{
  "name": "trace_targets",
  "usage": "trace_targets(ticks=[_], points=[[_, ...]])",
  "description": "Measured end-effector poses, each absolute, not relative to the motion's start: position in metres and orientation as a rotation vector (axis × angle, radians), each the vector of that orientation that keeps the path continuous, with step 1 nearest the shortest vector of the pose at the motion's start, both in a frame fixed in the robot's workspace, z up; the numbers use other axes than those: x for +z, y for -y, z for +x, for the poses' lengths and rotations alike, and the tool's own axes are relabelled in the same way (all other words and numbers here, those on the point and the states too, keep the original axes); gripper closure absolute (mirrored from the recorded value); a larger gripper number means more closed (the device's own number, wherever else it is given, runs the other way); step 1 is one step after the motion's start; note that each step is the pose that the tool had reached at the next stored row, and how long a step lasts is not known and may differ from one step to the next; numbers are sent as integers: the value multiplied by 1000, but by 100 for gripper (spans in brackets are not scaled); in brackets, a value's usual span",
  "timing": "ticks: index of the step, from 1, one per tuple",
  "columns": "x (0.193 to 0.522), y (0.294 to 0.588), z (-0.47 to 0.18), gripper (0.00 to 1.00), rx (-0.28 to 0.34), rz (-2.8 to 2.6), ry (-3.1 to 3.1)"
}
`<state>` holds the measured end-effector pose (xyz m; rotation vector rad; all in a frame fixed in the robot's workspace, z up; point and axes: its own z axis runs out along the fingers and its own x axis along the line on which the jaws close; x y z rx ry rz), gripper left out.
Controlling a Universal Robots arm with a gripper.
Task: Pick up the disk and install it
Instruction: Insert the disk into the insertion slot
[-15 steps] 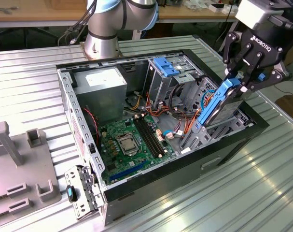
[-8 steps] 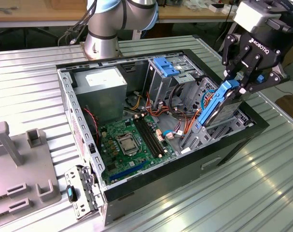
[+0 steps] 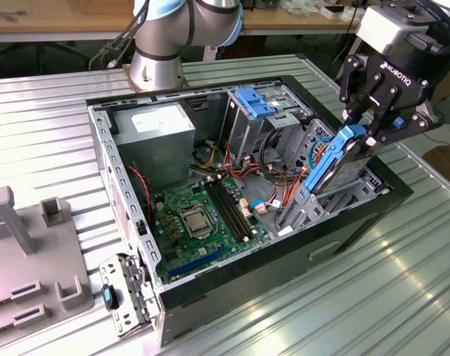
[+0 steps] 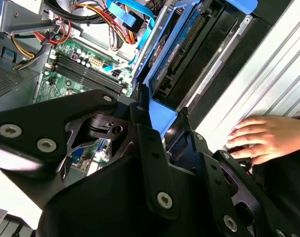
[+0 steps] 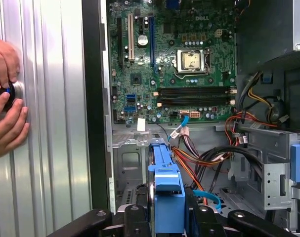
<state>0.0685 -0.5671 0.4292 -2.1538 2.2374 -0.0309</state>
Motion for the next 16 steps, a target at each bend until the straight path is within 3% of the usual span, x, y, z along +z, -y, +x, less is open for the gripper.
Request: trace_targets(ticks=[16], points=[[419, 567, 69, 63, -31, -2154, -2237]])
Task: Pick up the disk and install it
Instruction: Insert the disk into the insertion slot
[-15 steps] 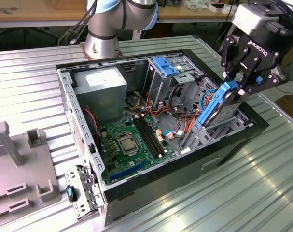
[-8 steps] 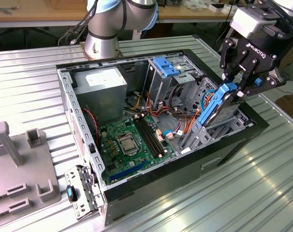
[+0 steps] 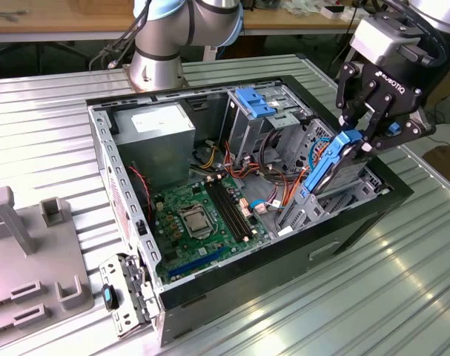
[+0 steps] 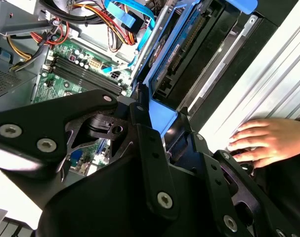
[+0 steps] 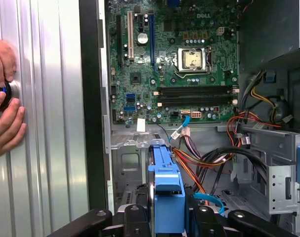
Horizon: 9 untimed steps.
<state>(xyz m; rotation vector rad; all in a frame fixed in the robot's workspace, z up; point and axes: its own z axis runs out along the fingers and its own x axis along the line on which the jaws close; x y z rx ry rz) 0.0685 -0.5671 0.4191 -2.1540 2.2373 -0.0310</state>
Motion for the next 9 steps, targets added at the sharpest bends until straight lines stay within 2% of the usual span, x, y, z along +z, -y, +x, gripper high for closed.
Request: trace_targets(ticks=[9], points=[[414, 567, 68, 63, -31, -2154, -2237]])
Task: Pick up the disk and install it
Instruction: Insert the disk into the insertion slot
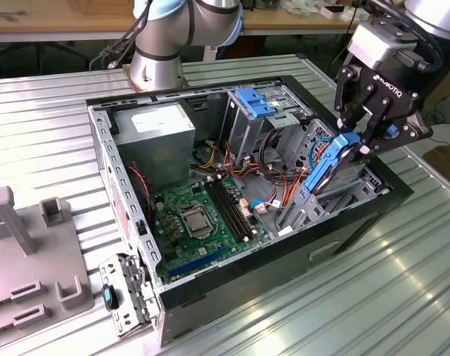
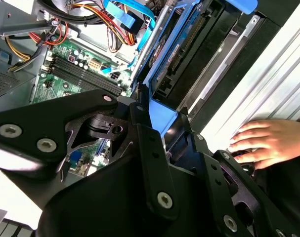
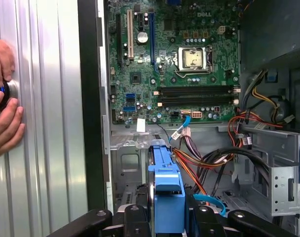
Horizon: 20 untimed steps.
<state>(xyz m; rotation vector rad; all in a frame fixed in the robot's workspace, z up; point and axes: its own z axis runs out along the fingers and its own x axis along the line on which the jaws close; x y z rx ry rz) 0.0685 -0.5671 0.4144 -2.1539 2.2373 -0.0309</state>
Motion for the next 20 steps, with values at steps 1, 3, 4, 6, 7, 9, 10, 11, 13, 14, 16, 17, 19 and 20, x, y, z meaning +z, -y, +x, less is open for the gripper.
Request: trace_targets(ticks=[1, 3, 4, 6, 7, 9, 10, 11, 13, 14, 16, 17, 19, 20], points=[[414, 567, 68, 63, -31, -2154, -2237], [413, 567, 69, 63, -31, -2154, -2237], [413, 567, 68, 63, -31, -2154, -2237], [412, 567, 69, 63, -31, -2154, -2237], [412, 567, 69, 63, -31, -2154, -2237], [411, 567, 68, 63, -31, -2154, -2237], [411, 567, 68, 63, -31, -2154, -2237], [410, 567, 69, 63, -31, -2154, -2237], [409, 567, 68, 63, -31, -2154, -2237], [409, 567, 68, 63, -31, -2154, -2237], [408, 567, 68, 63, -31, -2154, -2237], [408, 567, 69, 63, -31, -2154, -2237], [406, 567, 68, 63, -31, -2154, -2237], [406, 567, 68, 63, -31, -2154, -2237]])
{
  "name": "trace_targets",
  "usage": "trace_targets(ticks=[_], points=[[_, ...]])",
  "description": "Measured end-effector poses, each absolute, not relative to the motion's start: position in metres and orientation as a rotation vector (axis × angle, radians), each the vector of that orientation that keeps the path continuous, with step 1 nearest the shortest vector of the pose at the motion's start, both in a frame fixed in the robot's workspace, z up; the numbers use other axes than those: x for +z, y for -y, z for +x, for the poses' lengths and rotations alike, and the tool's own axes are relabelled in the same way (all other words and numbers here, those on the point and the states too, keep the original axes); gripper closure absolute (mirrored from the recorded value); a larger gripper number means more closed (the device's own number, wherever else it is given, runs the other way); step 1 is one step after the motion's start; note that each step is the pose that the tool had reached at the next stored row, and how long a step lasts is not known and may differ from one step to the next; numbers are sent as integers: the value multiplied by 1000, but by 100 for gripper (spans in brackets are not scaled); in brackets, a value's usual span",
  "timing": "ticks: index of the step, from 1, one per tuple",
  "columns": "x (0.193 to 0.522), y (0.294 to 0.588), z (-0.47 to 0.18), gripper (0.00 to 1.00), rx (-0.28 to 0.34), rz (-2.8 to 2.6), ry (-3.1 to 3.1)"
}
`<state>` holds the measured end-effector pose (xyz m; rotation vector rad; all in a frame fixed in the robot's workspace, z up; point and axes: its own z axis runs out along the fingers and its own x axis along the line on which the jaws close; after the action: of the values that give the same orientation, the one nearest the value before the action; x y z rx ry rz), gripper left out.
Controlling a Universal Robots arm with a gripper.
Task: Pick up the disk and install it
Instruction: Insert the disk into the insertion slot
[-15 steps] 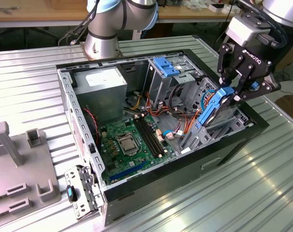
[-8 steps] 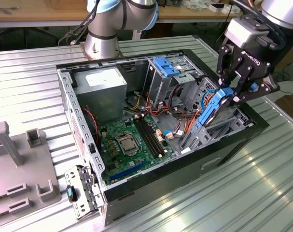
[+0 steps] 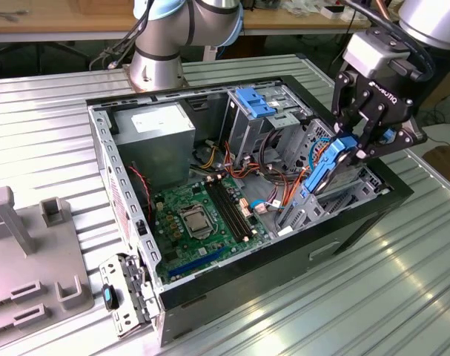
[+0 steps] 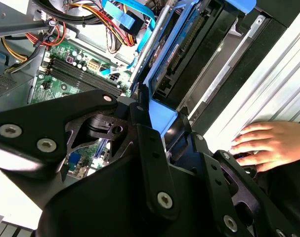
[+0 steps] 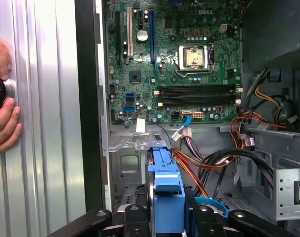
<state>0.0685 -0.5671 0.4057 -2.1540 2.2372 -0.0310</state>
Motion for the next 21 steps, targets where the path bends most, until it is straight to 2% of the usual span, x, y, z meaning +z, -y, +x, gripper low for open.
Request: trace_targets(ticks=[21], points=[[395, 567, 68, 63, -31, -2154, -2237]])
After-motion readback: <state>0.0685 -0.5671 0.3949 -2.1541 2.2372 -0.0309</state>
